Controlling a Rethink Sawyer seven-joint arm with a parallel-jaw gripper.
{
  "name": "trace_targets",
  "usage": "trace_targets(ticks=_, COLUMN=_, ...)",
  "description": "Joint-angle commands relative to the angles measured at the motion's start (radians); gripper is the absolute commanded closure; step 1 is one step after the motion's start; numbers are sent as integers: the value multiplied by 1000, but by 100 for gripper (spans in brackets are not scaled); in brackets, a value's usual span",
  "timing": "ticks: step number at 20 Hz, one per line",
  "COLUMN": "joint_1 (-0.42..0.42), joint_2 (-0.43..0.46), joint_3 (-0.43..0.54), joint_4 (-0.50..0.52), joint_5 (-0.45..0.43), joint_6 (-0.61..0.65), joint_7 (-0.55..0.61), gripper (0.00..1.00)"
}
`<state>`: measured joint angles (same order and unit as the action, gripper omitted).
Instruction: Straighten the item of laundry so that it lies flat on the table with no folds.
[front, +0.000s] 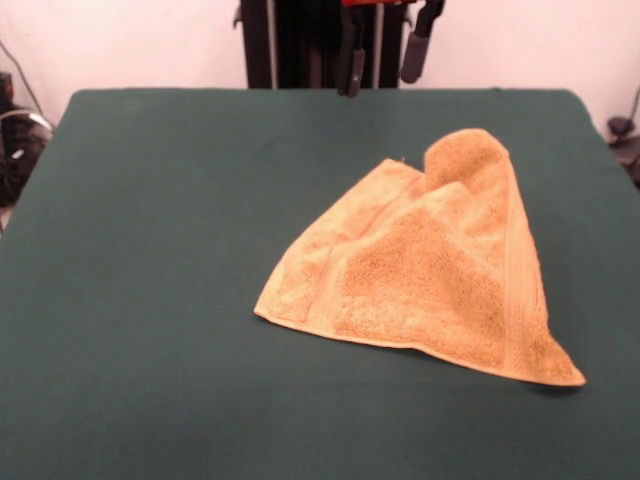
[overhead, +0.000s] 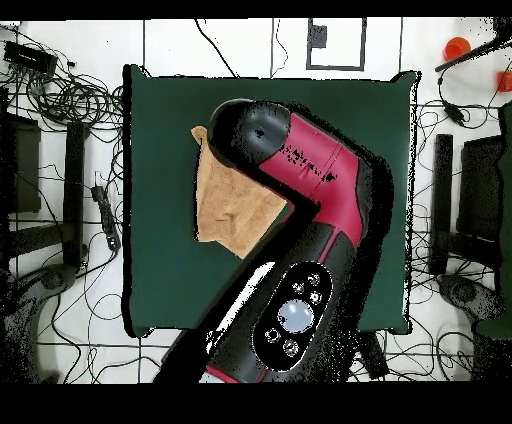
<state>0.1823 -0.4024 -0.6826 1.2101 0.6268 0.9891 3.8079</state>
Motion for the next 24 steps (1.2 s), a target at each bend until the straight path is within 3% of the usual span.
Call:
trace_targets(ticks=1, joint_1=39, joint_2=36, joint_3=32, joint_4=151, joint_5=33, joint_6=-13, joint_7=283, gripper=0)
trace_targets(ticks=24, joint_1=76, joint_2=0, joint_3=37, joint_4=249, joint_5=84, joint_6=-68, joint_7=281, gripper=0)
